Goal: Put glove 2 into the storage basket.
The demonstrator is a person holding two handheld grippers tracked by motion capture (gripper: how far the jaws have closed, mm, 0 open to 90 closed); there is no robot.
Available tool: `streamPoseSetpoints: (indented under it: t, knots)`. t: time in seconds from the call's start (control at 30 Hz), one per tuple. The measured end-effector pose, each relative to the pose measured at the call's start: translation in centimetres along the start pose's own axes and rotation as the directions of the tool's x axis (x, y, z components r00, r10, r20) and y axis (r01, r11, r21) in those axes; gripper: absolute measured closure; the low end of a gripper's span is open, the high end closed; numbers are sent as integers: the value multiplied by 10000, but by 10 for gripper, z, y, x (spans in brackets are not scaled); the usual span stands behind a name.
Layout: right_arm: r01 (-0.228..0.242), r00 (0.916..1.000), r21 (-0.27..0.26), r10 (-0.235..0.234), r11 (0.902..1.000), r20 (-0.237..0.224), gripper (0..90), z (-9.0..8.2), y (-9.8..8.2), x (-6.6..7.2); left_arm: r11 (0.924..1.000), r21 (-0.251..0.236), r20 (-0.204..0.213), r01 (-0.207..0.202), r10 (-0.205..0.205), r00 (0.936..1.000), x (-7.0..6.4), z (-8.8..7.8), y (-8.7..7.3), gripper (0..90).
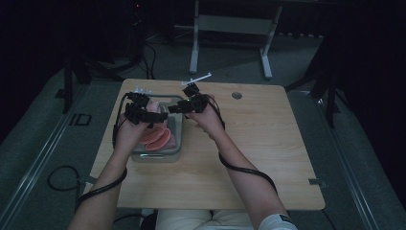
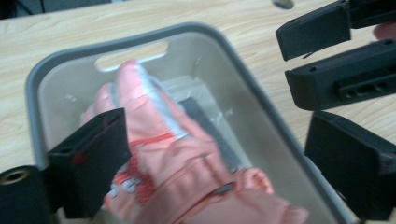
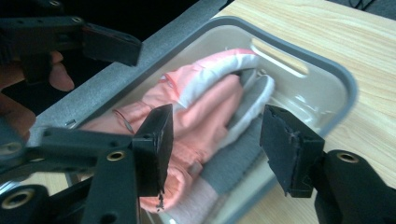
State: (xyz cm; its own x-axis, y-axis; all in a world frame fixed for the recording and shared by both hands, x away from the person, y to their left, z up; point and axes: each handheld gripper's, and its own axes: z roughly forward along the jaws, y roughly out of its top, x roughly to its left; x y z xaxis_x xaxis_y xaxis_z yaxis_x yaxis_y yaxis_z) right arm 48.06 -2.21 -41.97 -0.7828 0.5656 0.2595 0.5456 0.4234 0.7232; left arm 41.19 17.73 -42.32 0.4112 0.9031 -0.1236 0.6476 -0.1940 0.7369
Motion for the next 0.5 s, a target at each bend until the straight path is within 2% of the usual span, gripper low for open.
streamPoseSetpoints:
  t: [0.13,0.2,0.23,0.27,0.4,0.5]
  knots:
    - [-7,9999,-200,9,9998,104,390,-13,-7,-9,9987,-332,25,-380,381,9993,-15,-1,2,11]
    - [30,9999,-237,-27,9997,139,369,-15,-9,-11,9982,-370,83,-466,470,9989,-18,-2,2,11]
    - [18,9998,-217,-14,9998,178,360,-18,-10,-13,9958,-483,286,-776,791,9965,-28,-2,4,11]
    - [47,9997,-161,-43,9999,226,312,-25,-16,-18,9944,-509,315,-921,938,9951,-32,-3,5,11]
    - [97,9999,-121,-96,9999,140,265,-34,-26,-25,9882,-803,869,-1301,1369,9868,-51,-4,7,11]
    - [114,9997,-190,-110,9998,204,249,-40,-33,-29,9836,-975,1123,-1514,1620,9804,-64,-2,6,11]
